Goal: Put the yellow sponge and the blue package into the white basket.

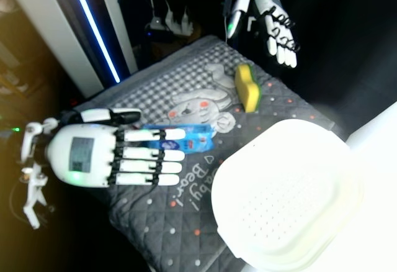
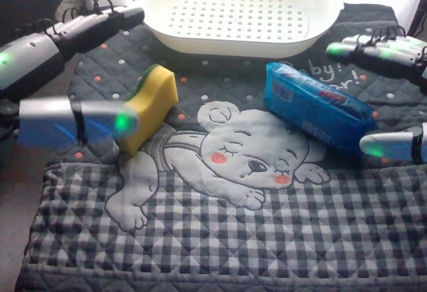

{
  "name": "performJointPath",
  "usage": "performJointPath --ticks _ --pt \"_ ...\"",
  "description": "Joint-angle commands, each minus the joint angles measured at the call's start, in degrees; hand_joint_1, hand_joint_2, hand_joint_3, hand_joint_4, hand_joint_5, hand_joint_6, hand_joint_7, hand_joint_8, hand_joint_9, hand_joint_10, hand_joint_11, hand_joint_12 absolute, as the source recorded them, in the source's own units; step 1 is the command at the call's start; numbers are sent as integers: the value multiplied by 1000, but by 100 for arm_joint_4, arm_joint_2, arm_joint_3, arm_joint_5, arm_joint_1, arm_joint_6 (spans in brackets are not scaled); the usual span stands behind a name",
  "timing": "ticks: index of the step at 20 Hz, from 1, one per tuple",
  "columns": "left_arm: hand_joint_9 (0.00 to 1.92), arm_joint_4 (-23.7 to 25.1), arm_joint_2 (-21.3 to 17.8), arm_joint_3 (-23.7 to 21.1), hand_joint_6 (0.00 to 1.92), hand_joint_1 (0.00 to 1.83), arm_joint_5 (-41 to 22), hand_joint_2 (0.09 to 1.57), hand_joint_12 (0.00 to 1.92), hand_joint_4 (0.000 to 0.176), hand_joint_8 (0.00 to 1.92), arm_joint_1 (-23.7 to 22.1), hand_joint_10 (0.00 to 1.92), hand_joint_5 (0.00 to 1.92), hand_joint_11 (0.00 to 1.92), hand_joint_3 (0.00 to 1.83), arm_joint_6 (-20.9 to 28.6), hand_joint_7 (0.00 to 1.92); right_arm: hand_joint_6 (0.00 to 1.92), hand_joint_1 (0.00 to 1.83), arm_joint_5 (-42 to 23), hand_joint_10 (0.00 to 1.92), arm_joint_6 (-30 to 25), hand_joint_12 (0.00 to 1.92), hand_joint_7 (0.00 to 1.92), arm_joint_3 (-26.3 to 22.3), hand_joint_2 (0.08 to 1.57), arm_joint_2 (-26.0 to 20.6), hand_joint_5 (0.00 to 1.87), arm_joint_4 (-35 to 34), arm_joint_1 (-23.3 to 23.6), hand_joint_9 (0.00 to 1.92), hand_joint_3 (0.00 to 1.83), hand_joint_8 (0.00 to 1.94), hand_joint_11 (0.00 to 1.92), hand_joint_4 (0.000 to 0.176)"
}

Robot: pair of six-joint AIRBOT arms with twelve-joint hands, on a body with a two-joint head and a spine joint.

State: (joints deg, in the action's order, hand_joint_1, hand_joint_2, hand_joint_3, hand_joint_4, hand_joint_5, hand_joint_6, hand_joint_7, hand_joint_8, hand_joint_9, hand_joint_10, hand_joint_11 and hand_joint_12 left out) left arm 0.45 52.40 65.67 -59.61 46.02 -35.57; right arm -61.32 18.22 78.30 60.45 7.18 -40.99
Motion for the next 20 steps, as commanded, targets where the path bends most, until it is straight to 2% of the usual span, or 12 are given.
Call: performJointPath --ticks 1,3,6,8,9,10,12,14,15,17,19,20 --pt "25 -108 -22 -3 6 533 -716 938 460 101 4 -42 7 113 0 6 39 26 5 640 -651 6 -12 334 130 -7 997 -49 201 -185 40 127 8 1 0 176" --pt "40 -106 -22 -6 2 553 -721 936 435 91 0 -40 6 116 0 0 40 24 2 682 -651 1 -12 306 116 -7 1024 -49 197 -172 40 117 8 1 0 172" --pt "82 -100 -11 5 1 568 -701 922 474 99 5 -49 12 114 0 0 40 56 0 695 -653 0 -12 229 36 -6 986 -11 132 -173 42 47 0 0 0 176" --pt "75 -71 10 26 1 571 -607 903 408 97 1 -73 2 123 0 0 39 59 0 684 -655 0 -11 414 33 19 918 78 138 -166 42 35 1 1 0 176" --pt "81 -29 46 56 0 597 -509 907 537 106 5 -120 2 132 0 0 39 33 3 668 -653 3 -11 536 43 63 914 141 131 -165 43 49 1 1 0 176" --pt "15 4 86 88 1 643 -452 902 469 133 0 -172 0 130 0 0 39 6 2 653 -652 5 -11 633 47 78 889 165 130 -169 43 65 0 1 0 176" --pt "0 48 167 149 3 671 -354 890 182 105 0 -268 0 115 0 0 39 2 1 671 -651 13 -11 688 75 90 895 212 138 -178 43 112 2 4 0 176" --pt "0 54 238 204 0 699 -278 872 147 114 4 -307 0 112 0 0 39 14 0 693 -651 13 -11 647 102 148 926 331 146 -227 44 143 7 4 0 176" --pt "0 69 289 239 1 703 -222 858 274 139 0 -330 0 118 0 8 39 14 2 693 -651 6 -12 667 100 193 922 394 154 -261 46 135 2 2 0 176" --pt "0 87 395 305 1 751 -114 862 423 144 0 -379 0 111 0 0 39 1 1 710 -651 0 -12 599 89 262 938 499 161 -343 60 103 2 2 0 176" --pt "25 90 509 372 2 839 -16 852 500 120 4 -425 6 122 0 0 39 27 0 711 -650 0 -12 586 65 303 955 563 151 -409 94 93 7 0 0 176" --pt "81 86 607 436 2 878 38 872 618 88 7 -450 17 125 0 1 40 62 0 698 -648 4 -11 655 66 330 950 595 151 -439 114 106 2 1 0 176"
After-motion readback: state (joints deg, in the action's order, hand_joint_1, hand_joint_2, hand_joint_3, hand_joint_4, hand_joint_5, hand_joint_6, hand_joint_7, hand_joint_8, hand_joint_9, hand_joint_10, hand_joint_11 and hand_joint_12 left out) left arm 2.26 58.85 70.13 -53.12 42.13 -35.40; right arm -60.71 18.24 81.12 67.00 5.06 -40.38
